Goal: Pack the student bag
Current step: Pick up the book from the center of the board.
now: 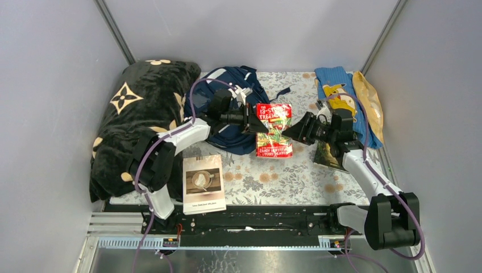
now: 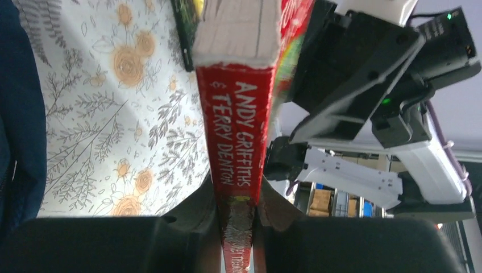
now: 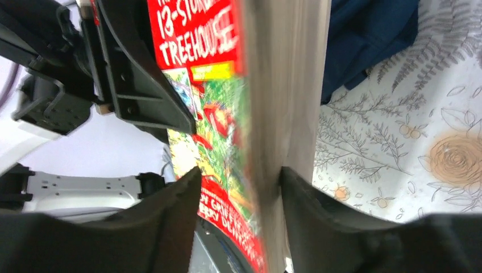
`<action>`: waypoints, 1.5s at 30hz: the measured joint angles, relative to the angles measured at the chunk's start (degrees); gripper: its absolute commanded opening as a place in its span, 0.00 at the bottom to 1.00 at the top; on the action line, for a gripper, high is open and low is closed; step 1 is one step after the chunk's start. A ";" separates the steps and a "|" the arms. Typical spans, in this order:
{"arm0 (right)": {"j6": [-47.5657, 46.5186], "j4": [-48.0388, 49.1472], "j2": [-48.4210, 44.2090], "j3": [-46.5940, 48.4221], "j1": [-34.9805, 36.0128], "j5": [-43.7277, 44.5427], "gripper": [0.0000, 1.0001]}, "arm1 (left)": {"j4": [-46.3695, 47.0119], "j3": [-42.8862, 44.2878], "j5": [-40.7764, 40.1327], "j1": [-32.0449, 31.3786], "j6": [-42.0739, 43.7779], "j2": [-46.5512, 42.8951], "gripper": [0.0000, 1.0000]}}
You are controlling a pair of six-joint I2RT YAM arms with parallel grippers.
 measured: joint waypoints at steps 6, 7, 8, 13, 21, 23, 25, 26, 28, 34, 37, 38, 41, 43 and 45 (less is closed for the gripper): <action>2.32 -1.18 -0.70 4.15 1.44 3.02 1.00 | -8.00 6.64 -11.54 2.10 1.11 -4.28 0.00; 3.91 -0.11 -1.38 3.80 1.55 3.39 1.00 | -8.15 6.54 -13.97 2.51 1.09 -5.84 0.00; 6.67 2.25 -2.23 2.95 1.62 3.43 1.00 | -7.96 6.29 -16.44 2.93 0.85 -7.91 0.00; 24.50 25.31 -2.49 -6.27 2.43 4.15 1.00 | -1.84 5.38 -25.81 4.22 -2.58 -14.88 0.00; 44.26 58.82 12.61 -6.82 7.72 6.32 1.00 | 5.51 0.61 -29.05 3.61 -8.52 -14.82 0.00; 46.31 63.19 15.54 -5.27 9.11 7.17 1.00 | 5.90 -0.50 -29.22 3.56 -9.27 -14.82 0.00; 47.78 66.29 17.97 -3.61 10.14 7.93 0.99 | 6.51 -1.16 -29.81 3.54 -9.86 -14.82 0.00; 48.22 67.34 18.99 -2.89 10.45 8.41 0.98 | 6.93 -1.29 -30.25 3.58 -10.05 -14.86 0.00; 49.42 69.35 21.16 -1.27 10.86 9.25 0.95 | 8.15 -1.60 -31.21 3.69 -10.34 -15.06 0.00; 53.22 74.99 25.90 0.94 11.28 11.06 0.97 | 11.17 -3.45 -32.63 3.56 -10.40 -16.90 0.00; 53.53 75.43 26.23 0.57 11.28 12.20 1.00 | 11.69 -4.46 -32.89 3.45 -10.38 -17.66 0.00; 53.46 75.41 26.23 0.39 11.28 12.41 1.00 | 11.78 -4.50 -32.92 3.45 -10.38 -17.70 0.00; 53.24 75.25 26.40 0.22 11.30 12.85 1.00 | 11.89 -4.52 -32.89 3.45 -10.54 -17.70 0.00; 53.51 75.84 27.17 0.39 11.43 13.11 0.99 | 12.13 -4.59 -32.89 3.45 -10.62 -17.70 0.00; 54.18 77.09 28.76 0.92 11.72 13.44 0.93 | 12.37 -4.61 -32.89 3.43 -10.73 -17.70 0.00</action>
